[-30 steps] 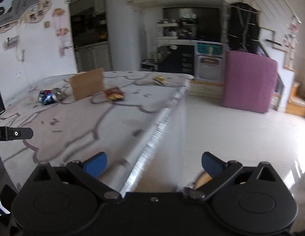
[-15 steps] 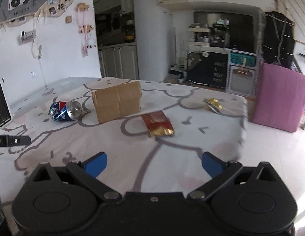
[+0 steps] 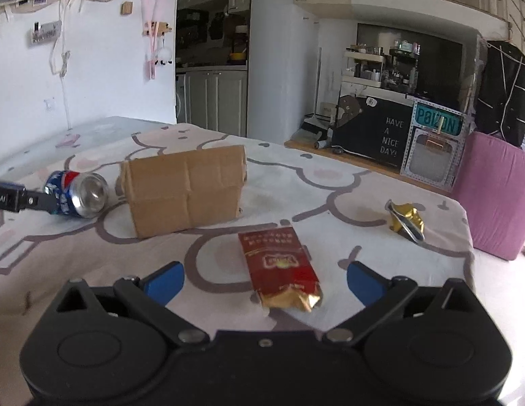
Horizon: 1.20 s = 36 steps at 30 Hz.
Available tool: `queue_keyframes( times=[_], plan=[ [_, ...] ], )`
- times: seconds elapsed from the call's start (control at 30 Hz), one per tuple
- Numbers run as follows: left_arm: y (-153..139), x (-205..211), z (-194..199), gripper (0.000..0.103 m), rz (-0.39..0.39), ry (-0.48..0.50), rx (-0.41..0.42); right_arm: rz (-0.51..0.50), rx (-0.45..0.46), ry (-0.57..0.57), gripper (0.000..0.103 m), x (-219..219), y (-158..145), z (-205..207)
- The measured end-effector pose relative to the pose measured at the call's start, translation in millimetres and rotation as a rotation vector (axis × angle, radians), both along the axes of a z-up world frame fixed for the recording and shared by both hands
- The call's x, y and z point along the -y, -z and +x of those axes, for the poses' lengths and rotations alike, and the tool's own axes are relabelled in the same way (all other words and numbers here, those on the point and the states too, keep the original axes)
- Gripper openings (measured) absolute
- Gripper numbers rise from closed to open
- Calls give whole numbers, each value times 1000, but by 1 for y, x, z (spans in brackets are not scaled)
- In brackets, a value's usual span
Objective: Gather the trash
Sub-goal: 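Grasp the blue Pepsi can with the left tool while the right tool grasps the red snack packet, then carry the Pepsi can and snack packet with both tools over the yellow wastebasket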
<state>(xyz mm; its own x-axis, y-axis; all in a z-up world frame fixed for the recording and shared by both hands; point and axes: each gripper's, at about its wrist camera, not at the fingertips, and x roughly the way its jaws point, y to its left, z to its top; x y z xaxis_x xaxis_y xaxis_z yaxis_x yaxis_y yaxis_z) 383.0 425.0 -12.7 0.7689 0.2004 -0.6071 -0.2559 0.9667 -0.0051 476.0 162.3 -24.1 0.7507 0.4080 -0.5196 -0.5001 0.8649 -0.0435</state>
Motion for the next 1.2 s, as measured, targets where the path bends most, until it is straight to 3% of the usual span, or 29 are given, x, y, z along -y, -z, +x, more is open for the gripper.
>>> queue_keyframes(
  times=[0.17,0.47,0.63,0.8,0.97,1.2],
  plan=[
    [-4,-10,33,103,23,9,-82,3,-21,-9,103,-5,11,12],
    [-5,-32,75,103,-31,-42,-185,11,-48,-38,102,-10,19,29],
    [0,-39,85,103,-81,-63,-205,38,-90,-43,92,-11,21,41],
    [9,-36,89,103,-49,-79,-237,63,-100,-24,84,-8,23,48],
    [13,-33,81,96,-59,-74,-223,58,-98,-5,58,-5,24,45],
    [4,-18,59,96,-35,-54,-192,50,-102,11,54,5,16,26]
  ],
)
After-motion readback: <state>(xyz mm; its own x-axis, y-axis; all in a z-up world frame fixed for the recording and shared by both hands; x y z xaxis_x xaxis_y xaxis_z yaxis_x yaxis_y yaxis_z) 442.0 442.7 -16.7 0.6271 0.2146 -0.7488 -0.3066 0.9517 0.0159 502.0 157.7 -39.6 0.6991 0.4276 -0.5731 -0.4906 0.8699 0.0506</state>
